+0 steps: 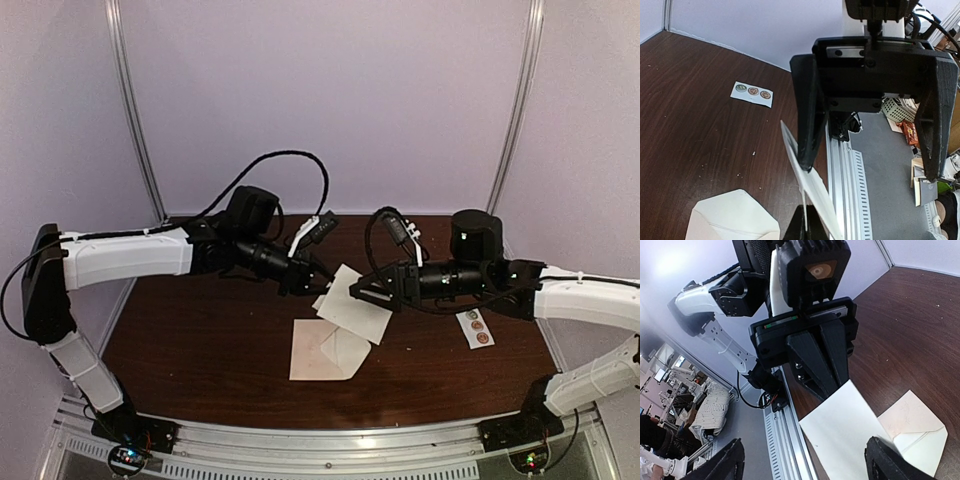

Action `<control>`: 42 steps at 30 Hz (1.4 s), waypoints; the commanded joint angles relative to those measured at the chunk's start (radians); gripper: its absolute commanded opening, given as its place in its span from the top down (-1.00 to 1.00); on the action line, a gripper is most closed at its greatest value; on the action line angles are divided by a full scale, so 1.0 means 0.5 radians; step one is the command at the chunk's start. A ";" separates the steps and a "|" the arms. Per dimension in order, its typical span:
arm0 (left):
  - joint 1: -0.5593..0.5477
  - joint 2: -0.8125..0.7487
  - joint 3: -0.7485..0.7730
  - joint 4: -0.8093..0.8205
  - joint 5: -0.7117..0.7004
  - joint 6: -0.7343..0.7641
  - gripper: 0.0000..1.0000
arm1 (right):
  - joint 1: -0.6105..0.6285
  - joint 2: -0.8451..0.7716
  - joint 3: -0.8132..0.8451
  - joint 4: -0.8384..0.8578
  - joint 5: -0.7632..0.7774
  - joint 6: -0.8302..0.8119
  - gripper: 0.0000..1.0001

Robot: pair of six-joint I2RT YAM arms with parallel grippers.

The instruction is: Place the letter into the envelope and seal it

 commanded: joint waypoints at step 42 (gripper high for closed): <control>0.125 -0.464 -0.195 0.277 0.198 0.029 1.00 | -0.047 -0.196 -0.124 0.442 -0.002 0.170 0.57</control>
